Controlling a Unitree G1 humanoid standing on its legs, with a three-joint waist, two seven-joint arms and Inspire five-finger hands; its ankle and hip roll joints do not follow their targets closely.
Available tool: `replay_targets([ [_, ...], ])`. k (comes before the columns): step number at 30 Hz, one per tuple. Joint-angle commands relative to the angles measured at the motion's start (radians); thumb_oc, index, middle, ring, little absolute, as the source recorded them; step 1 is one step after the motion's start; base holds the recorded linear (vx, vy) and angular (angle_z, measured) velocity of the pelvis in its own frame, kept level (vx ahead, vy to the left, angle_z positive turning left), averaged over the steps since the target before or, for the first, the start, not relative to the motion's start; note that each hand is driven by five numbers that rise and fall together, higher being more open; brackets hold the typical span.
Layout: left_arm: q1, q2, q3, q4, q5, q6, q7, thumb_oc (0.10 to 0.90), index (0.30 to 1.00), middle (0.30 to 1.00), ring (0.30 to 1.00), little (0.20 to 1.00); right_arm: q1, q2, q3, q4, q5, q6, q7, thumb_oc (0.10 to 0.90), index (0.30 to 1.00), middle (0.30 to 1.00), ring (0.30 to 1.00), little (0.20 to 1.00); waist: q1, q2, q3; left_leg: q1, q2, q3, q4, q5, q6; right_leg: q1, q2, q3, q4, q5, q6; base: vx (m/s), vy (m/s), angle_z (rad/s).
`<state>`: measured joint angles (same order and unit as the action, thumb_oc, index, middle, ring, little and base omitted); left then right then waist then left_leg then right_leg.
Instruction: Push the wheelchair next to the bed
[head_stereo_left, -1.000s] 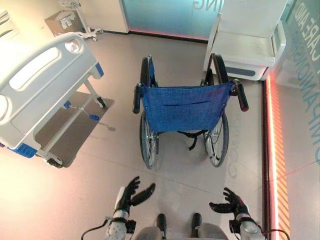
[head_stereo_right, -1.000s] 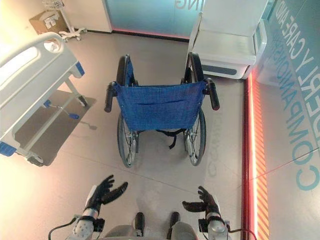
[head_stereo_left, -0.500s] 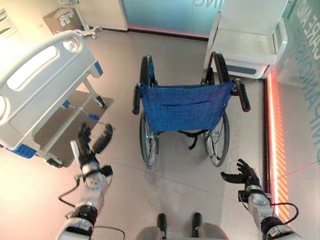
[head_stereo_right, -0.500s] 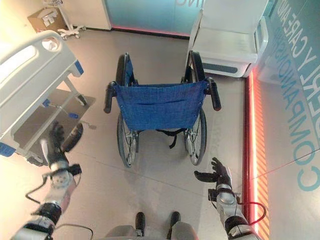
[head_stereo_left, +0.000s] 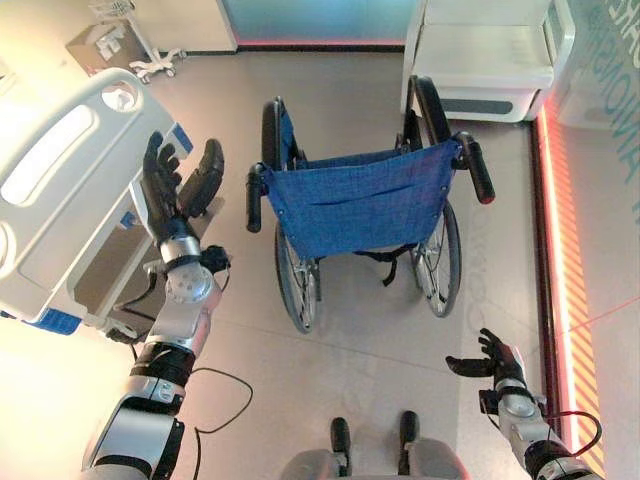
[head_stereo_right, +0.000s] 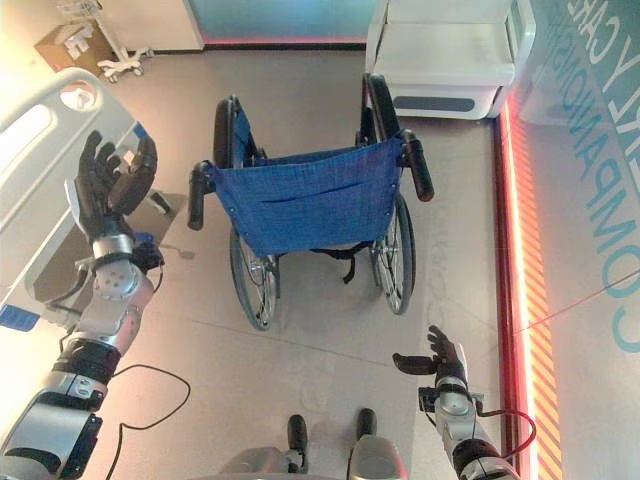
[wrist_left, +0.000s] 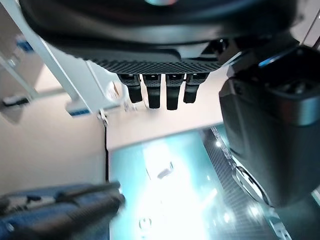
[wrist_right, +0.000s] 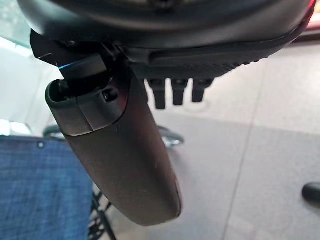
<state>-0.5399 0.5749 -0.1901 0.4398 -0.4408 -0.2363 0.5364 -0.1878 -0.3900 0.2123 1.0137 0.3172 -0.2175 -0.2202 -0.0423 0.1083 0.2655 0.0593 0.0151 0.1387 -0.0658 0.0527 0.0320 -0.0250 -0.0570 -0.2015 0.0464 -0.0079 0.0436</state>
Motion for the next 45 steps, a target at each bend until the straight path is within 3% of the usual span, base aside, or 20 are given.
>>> replay_targets([
  [1, -0.167, 0.137, -0.028, -0.080, 0.025, -0.018, -0.056, 0.800, 0.900, 0.900, 0.900, 0.900, -0.053, -0.020, 0.036, -0.042, -0.034, -0.055, -0.067, 0.800, 0.900, 0.900, 0.900, 0.900, -0.012, -0.036, -0.024, -0.040, -0.004, -0.006, 0.105, -0.125, -0.021, -0.029, -0.048, 0.041, 0.082, -0.077, 0.017, -0.02, -0.014, -0.04],
  [9, -0.208, 0.171, -0.089, -0.069, 0.096, 0.086, -0.117, 0.800, 0.900, 0.900, 0.900, 0.900, -0.055, -0.021, 0.025, 0.005, -0.025, -0.056, -0.066, 0.800, 0.900, 0.900, 0.900, 0.900, -0.016, -0.034, -0.014, -0.042, -0.003, 0.000, 0.110, -0.128, -0.019, -0.034, -0.044, 0.047, 0.084, -0.075, 0.020, 0.00, -0.001, 0.00],
  [10, -0.211, 0.186, -0.105, -0.043, 0.163, 0.120, -0.110, 0.800, 0.900, 0.900, 0.900, 0.900, -0.055, -0.022, 0.023, 0.014, -0.014, -0.061, -0.062, 0.800, 0.900, 0.900, 0.900, 0.900, -0.017, -0.033, -0.011, -0.044, -0.002, 0.001, 0.114, -0.129, -0.019, -0.035, -0.044, 0.048, 0.085, -0.074, 0.020, 0.00, 0.000, 0.00],
  [18, -0.209, 0.221, -0.152, 0.091, 0.270, 0.199, -0.121, 0.800, 0.900, 0.900, 0.900, 0.900, -0.055, -0.021, 0.027, 0.019, 0.003, -0.079, -0.057, 0.800, 0.900, 0.900, 0.900, 0.900, -0.018, -0.039, -0.001, -0.055, -0.001, 0.000, 0.130, -0.131, -0.018, -0.038, -0.038, 0.053, 0.084, -0.072, 0.022, 0.00, 0.000, 0.00],
  [26, -0.211, 0.213, -0.222, 0.165, 0.357, 0.299, -0.238, 0.800, 0.900, 0.900, 0.900, 0.900, -0.066, -0.031, 0.022, -0.014, 0.060, -0.088, -0.076, 0.800, 0.900, 0.900, 0.900, 0.900, -0.023, -0.045, 0.008, -0.059, 0.002, 0.007, 0.143, -0.133, -0.019, -0.040, -0.039, 0.052, 0.087, -0.065, 0.026, 0.00, 0.000, 0.00],
  [31, -0.228, 0.201, -0.247, 0.203, 0.360, 0.271, -0.235, 0.800, 0.900, 0.900, 0.900, 0.900, -0.181, -0.099, -0.028, -0.157, 0.183, -0.041, -0.109, 0.800, 0.900, 0.900, 0.900, 0.900, -0.021, -0.057, 0.019, -0.065, 0.005, -0.001, 0.154, -0.137, -0.021, -0.038, -0.040, 0.049, 0.089, -0.062, 0.026, -0.01, -0.026, -0.01],
  [34, -0.273, 0.180, -0.263, 0.260, 0.343, 0.245, -0.216, 0.800, 0.900, 0.900, 0.900, 0.900, -0.291, -0.141, -0.036, -0.203, 0.202, -0.041, -0.184, 0.800, 0.900, 0.900, 0.900, 0.900, -0.018, -0.066, 0.025, -0.065, 0.006, -0.002, 0.150, -0.136, -0.025, -0.036, -0.040, 0.045, 0.087, -0.061, 0.027, -0.02, -0.022, 0.00],
  [35, -0.309, 0.166, -0.279, 0.305, 0.334, 0.231, -0.211, 0.800, 0.900, 0.900, 0.900, 0.900, -0.390, -0.175, -0.036, -0.226, 0.221, -0.010, -0.233, 0.800, 0.900, 0.900, 0.900, 0.900, -0.018, -0.073, 0.029, -0.059, 0.006, -0.003, 0.149, -0.141, -0.026, -0.030, -0.040, 0.043, 0.088, -0.065, 0.028, -0.04, -0.024, 0.01],
  [37, -0.329, 0.159, -0.288, 0.326, 0.330, 0.229, -0.211, 0.800, 0.900, 0.900, 0.900, 0.900, -0.445, -0.198, -0.034, -0.226, 0.227, -0.011, -0.259, 0.800, 0.900, 0.900, 0.900, 0.900, -0.017, -0.077, 0.028, -0.063, 0.006, 0.000, 0.147, -0.137, -0.027, -0.032, -0.039, 0.042, 0.082, -0.059, 0.027, -0.02, -0.008, -0.01],
  [41, -0.381, 0.153, -0.323, 0.388, 0.326, 0.216, -0.234, 0.800, 0.900, 0.900, 0.900, 0.900, -0.629, -0.290, -0.008, -0.227, 0.270, 0.051, -0.280, 0.800, 0.900, 0.900, 0.900, 0.900, -0.012, -0.089, 0.022, -0.060, 0.004, 0.001, 0.144, -0.136, -0.029, -0.027, -0.038, 0.039, 0.077, -0.057, 0.028, -0.01, 0.002, -0.05],
  [45, -0.419, 0.159, -0.357, 0.433, 0.304, 0.204, -0.264, 0.800, 0.900, 0.900, 0.900, 0.900, -0.765, -0.351, 0.040, -0.202, 0.236, 0.084, -0.331, 0.800, 0.900, 0.900, 0.900, 0.900, -0.005, -0.095, 0.017, -0.057, 0.006, 0.003, 0.142, -0.135, -0.029, -0.021, -0.038, 0.036, 0.072, -0.056, 0.028, 0.00, 0.000, 0.00],
])
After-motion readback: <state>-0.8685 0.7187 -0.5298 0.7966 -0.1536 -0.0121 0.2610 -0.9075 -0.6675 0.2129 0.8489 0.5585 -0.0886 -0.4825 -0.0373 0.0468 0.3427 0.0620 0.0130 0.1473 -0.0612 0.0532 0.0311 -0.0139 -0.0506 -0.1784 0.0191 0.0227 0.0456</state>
